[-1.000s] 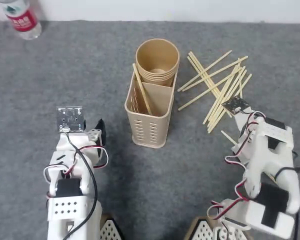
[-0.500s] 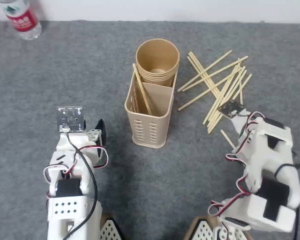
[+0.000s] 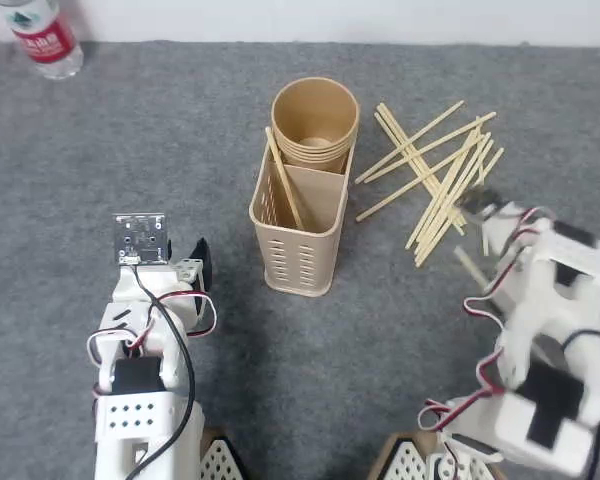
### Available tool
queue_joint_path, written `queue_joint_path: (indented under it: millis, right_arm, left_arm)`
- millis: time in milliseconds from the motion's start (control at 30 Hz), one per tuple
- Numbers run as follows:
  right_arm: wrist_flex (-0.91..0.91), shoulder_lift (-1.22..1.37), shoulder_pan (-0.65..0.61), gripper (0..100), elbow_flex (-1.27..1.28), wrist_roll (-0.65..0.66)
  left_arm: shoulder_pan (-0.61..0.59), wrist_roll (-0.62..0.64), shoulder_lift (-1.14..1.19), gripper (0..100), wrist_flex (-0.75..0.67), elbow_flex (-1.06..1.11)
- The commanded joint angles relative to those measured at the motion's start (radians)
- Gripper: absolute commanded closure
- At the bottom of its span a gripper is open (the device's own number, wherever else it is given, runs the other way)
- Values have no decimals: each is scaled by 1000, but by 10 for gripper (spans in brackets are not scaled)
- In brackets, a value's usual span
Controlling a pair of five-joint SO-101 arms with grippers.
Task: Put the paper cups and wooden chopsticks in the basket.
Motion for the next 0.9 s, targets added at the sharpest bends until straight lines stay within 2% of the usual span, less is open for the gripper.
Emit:
queue_joint_path:
  millis: [0, 167, 267, 500, 667, 800, 867]
  right_arm:
    - [81, -200, 15, 993, -141, -69]
    - [108, -464, -54, 993, -212, -170]
    - [73, -610, -156, 993, -212, -279]
    - [-176, -835, -483, 993, -209, -710]
    - [-380, -840, -751, 993, -199, -904]
    - [-630, -739, -943, 993, -169, -942]
    - [-699, -664, -987, 993, -176, -942]
  left_arm:
    - [5, -11, -12, 826, 3, -4]
    - [5, -11, -12, 826, 3, -4]
    - [5, -11, -12, 826, 3, -5]
    - [5, -11, -12, 826, 3, -5]
    - [5, -11, -12, 826, 3, -5]
    - [5, -11, -12, 826, 2, -5]
    - [5, -11, -12, 826, 2, -5]
